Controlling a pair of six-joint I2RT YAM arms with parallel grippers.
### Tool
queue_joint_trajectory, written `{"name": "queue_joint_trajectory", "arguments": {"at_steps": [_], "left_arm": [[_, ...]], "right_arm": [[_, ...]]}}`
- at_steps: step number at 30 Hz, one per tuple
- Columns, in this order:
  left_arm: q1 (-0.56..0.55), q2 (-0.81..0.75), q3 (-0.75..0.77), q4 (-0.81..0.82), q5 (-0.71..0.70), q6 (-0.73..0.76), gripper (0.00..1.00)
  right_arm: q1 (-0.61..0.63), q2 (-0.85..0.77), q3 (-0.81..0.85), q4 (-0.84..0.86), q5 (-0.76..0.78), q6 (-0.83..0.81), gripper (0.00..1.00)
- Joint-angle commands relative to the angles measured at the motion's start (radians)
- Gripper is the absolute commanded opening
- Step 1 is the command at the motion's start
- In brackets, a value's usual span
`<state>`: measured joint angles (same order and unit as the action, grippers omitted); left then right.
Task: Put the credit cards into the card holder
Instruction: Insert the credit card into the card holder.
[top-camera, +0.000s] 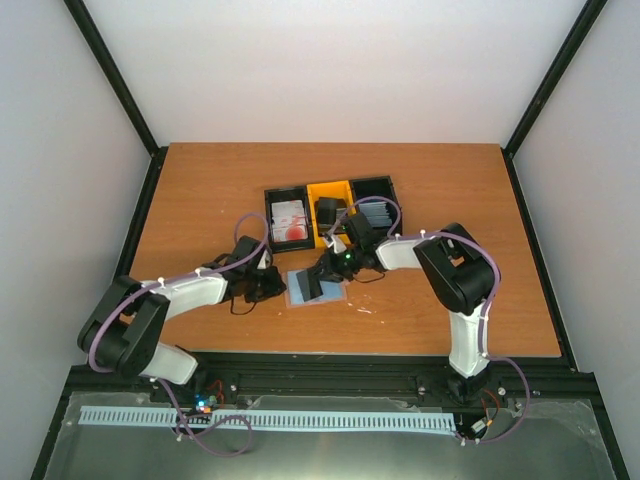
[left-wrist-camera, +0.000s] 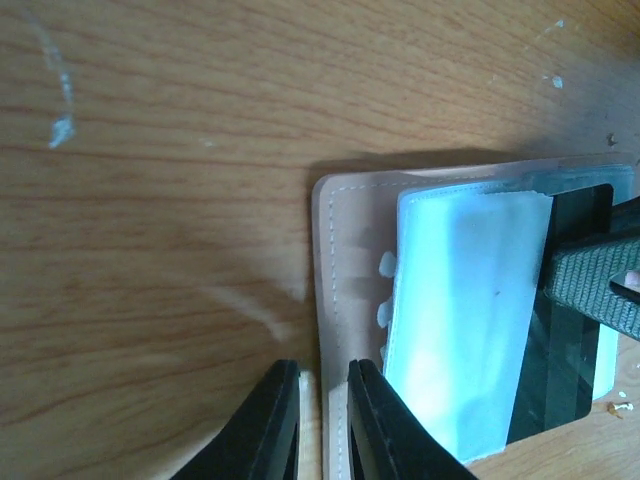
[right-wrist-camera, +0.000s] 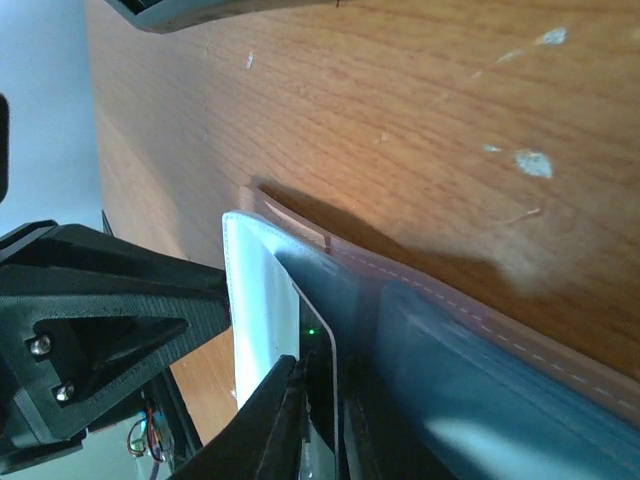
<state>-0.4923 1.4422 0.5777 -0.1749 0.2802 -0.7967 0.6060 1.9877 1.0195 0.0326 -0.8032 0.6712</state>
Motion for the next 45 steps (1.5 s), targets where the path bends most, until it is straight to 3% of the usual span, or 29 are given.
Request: {"name": "queue_joint_trajectory", "arguments": {"at_steps": [1,7,9,15,20,24,29,45], "left_arm": [[-0.011,-0.062,-0.019,-0.036,-0.043,-0.024,0.17],[-0.011,-0.14,-0.034,-0.046,-0.065,-0.03,0.29],[-0.011,-0.158,-0.037,-0.051,-0.076,-0.032,0.32],[-0.011,-0.185,-0.057,0.006,-0.021,-0.026,0.48],[-0.011,-0.157,-0.046,0.089,0.043,-0.015,0.54],[-0.011,-0.114,-0.037,0.131,0.065,-0.009,0.54],[-0.011,-0.042,-0.015,0.146,0.078,-0.008,0.45],[-0.01,0.025,-0.008,0.193,0.125,0.009,0.34]], "right_arm": [[0.019,-0.009,0.023,-0.052,0.061,0.007,0.14],[0.02,-0.138,0.032,-0.217,0.271,-0.04,0.4],[0.02,-0.185,0.023,-0.256,0.331,-0.05,0.45],[0.057,-0.23,0.014,-0.341,0.399,-0.051,0.46],[0.076,-0.224,0.044,-0.456,0.534,-0.041,0.48],[0.098,-0.212,0.036,-0.443,0.536,-0.038,0.47],[0.116,-0.155,0.071,-0.438,0.519,-0.044,0.31],[0.145,-0.099,0.103,-0.412,0.414,-0.051,0.26]]}}
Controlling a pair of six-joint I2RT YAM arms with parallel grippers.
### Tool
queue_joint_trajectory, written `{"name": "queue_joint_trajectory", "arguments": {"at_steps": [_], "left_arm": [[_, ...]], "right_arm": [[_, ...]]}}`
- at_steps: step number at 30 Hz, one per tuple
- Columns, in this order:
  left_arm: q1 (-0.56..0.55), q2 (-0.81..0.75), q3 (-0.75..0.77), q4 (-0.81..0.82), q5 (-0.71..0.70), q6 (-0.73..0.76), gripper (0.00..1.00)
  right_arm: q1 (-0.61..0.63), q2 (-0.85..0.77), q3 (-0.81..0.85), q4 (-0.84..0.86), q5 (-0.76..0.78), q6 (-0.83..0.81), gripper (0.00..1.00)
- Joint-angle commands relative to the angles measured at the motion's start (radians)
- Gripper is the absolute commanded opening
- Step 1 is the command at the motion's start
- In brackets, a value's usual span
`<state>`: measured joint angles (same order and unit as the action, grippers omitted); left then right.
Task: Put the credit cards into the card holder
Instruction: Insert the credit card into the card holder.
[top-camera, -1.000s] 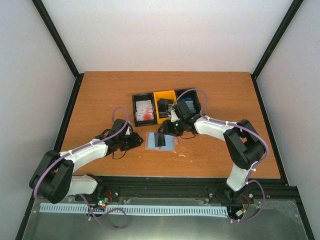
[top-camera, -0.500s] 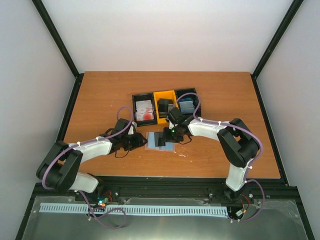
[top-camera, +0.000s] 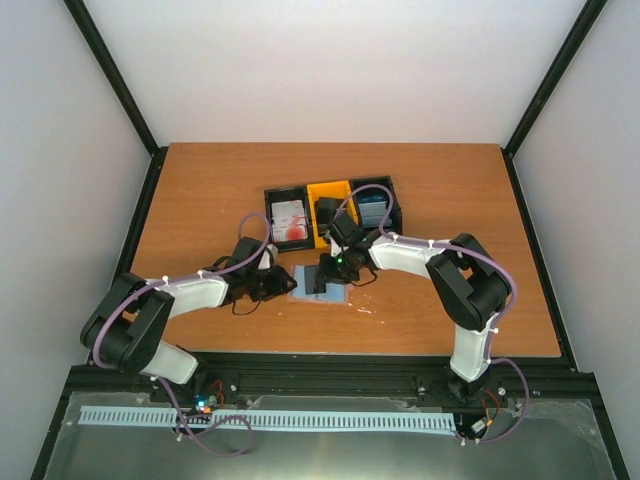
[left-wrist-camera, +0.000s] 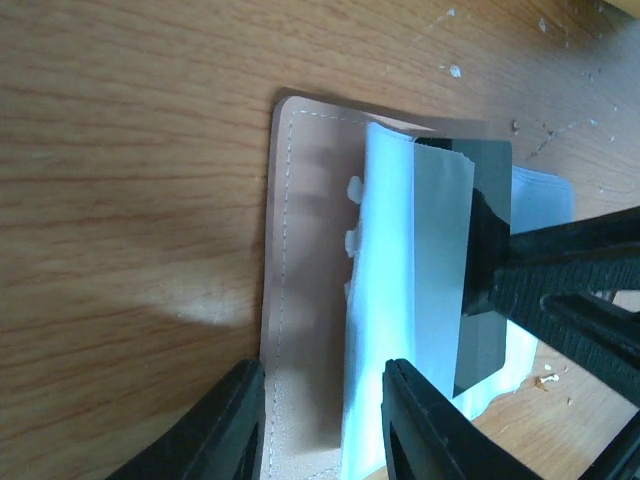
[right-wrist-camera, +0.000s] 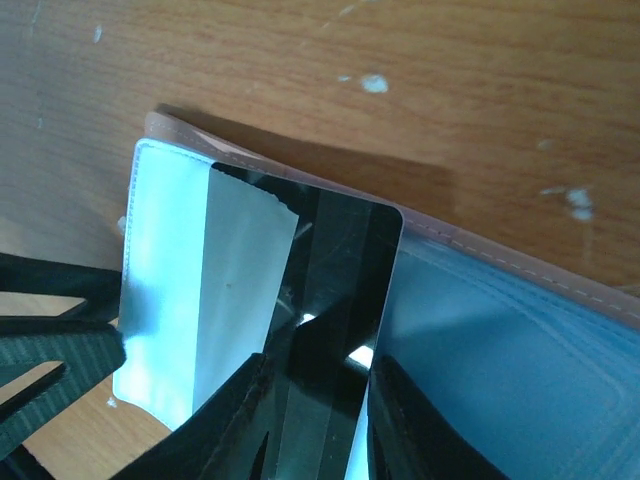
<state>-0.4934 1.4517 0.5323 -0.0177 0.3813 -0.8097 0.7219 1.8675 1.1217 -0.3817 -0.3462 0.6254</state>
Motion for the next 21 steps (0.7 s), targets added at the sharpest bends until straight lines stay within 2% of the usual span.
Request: {"name": "queue_joint_trajectory", "arguments": {"at_steps": [1,4,9,15,21], "left_arm": [[-0.01,0.018,0.041,0.035,0.025,0.024,0.34],[-0.01,0.023,0.044,0.037,0.029,0.027,0.32],[-0.01,0.015,0.04,0.034,0.022,0.028,0.31],[-0.01,0.011,0.031,0.04,0.028,0.028,0.29],[-0.01,0.003,0.024,0.064,0.054,0.032,0.28]], "right_arm": [[0.031,0.021,0.0,0.007,-0.054,-0.008,0.26],[0.037,0.02,-0.004,0.018,-0.071,-0.018,0.26],[0.039,-0.018,0.003,-0.015,-0.01,-0.039,0.26],[0.039,-0.015,-0.01,0.068,-0.136,-0.024,0.28],[0.039,0.048,0.004,0.081,-0.172,-0.002,0.32]]}}
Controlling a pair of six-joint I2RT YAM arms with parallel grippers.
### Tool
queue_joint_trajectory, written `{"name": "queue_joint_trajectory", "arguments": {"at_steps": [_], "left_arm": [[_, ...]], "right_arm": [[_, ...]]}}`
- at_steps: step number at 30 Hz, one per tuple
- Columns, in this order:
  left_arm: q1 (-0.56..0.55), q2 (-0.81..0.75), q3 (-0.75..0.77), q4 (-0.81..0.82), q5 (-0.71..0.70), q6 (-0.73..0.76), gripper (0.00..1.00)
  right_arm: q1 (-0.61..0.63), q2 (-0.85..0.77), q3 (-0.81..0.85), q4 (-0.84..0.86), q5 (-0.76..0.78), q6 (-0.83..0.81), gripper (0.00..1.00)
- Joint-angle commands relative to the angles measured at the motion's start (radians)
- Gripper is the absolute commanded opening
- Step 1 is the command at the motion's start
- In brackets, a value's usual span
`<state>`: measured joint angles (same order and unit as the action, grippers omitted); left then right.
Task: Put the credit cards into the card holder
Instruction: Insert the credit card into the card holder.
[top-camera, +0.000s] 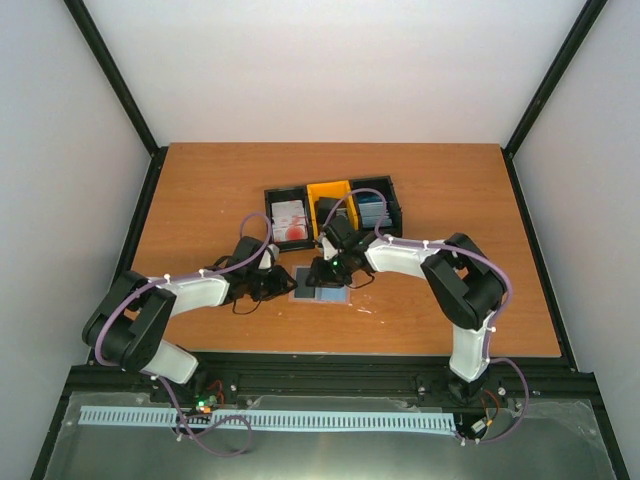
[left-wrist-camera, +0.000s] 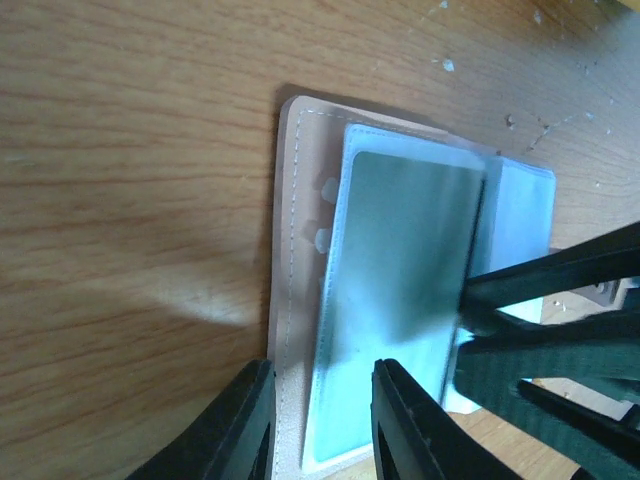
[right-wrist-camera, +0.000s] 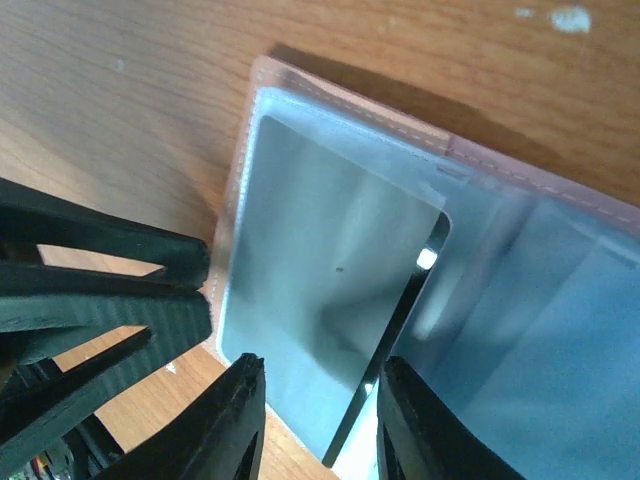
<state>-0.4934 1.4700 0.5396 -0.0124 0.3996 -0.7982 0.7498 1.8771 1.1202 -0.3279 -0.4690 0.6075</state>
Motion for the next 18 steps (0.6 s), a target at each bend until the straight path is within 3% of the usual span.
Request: {"name": "queue_joint_trajectory", "arguments": {"at_steps": [1,6,11,16,18], "left_arm": [[-0.01,-0.017,0.014,0.066,0.043,0.021,0.28],[-0.01,-0.025,0.012,0.061,0.04,0.025,0.28],[-0.009,-0.08,0.015,-0.004,-0.075,0.014,0.31],[-0.01,-0.184,-0.005,0.006,-0.17,0.026,0.53],[-0.01,-0.225,-0.003,-0.007,-0.209,0.034,0.58]], "right_arm": [[0.011,0.041,0.006,0.033,-0.054,0.019,0.32],[0.013,0.034,0.015,0.015,-0.029,0.014,0.33],[0.007,-0.077,0.008,-0.081,0.14,-0.006,0.32],[-0.005,-0.235,-0.047,-0.106,0.233,-0.006,0.38],[-0.008,-0.287,-0.074,-0.108,0.271,0.003,0.4]]}}
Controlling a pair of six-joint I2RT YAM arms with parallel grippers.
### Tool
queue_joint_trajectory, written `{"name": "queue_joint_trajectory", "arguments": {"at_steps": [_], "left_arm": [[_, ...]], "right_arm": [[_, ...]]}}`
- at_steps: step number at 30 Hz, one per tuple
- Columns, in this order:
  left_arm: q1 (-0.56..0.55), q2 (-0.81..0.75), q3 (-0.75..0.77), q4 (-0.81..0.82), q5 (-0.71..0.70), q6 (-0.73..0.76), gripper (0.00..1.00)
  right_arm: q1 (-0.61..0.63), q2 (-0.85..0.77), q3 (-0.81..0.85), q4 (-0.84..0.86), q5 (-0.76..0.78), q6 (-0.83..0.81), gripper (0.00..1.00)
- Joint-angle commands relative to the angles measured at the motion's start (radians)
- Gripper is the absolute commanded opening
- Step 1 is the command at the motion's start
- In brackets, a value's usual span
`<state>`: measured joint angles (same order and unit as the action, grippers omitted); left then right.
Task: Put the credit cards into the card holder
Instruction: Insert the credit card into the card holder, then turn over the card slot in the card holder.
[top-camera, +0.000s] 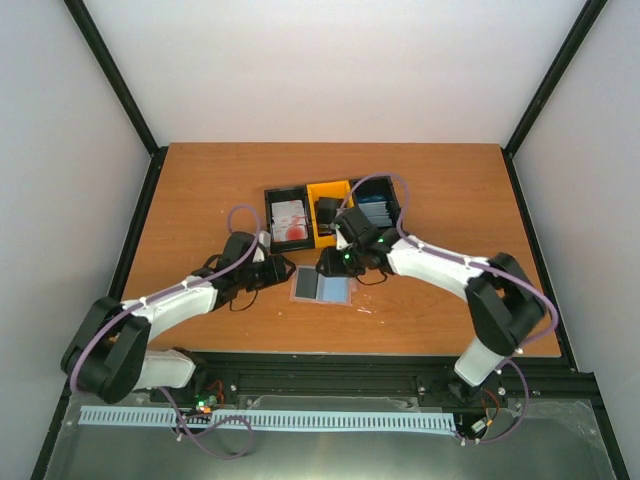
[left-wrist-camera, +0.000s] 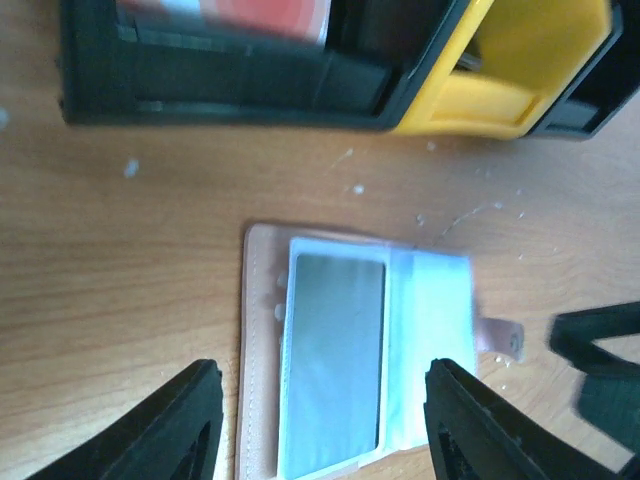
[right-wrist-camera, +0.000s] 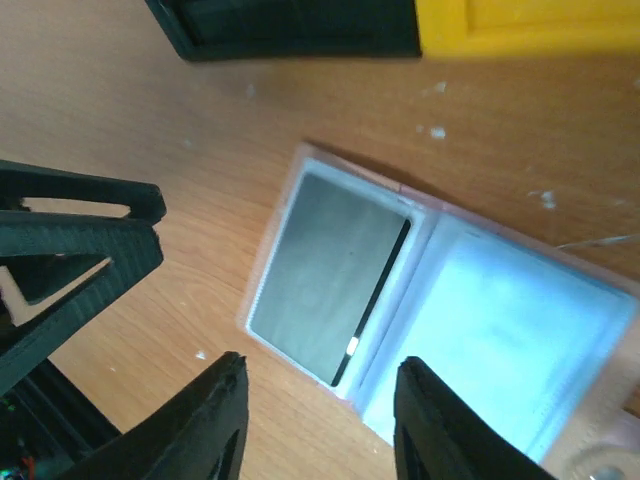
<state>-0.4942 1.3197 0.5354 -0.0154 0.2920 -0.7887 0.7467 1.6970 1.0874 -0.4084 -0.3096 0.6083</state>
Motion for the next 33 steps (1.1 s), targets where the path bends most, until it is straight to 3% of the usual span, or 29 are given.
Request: {"name": "queue_joint_trajectory", "arguments": {"at_steps": [1,5,11,12,21,22,26,31,33], "left_arm": [[-0.009,-0.094,0.001,-0.007,-0.113,0.035,0.58],[-0.009,-0.171,-0.016,0.007,-0.139,0.065,0.68],[-0.009,-0.243,-0.047,0.025,-0.134,0.073,0.99],[-0.009,-0.245,-0.048,0.023,-0.125,0.075,1.0],[-0.009,-0.15,-0.052,0.058,0.037,0.06,0.98],[-0.009,-0.132,-0.052,0.062,0.048,0.053,0.95],[-0.009,-0.078,-0.052,0.079,0.085,0.042,0.79],[-0.009,-0.048,-0.049,0.087,0.097,0.044,0.65],[-0.009,-0.031,-0.043,0.081,0.104,0.044,0.63]], "right_arm": [[-0.008,-0.128,-0.057,-0.026,0.129,0.006,0.42],[-0.042,-0.153,-0.126,0.026,0.091,0.021,0.45],[-0.088,-0.106,-0.211,0.181,-0.105,0.055,0.47],[-0.089,-0.094,-0.212,0.184,-0.108,0.06,0.47],[-0.089,-0.061,-0.203,0.052,0.089,0.076,0.47],[-0.089,-0.06,-0.21,0.06,0.082,0.075,0.47],[-0.086,-0.057,-0.199,0.078,0.046,0.064,0.27],[-0.068,-0.09,-0.134,-0.024,0.201,0.024,0.27],[-0.048,-0.087,-0.1,-0.071,0.282,0.014,0.32]]}}
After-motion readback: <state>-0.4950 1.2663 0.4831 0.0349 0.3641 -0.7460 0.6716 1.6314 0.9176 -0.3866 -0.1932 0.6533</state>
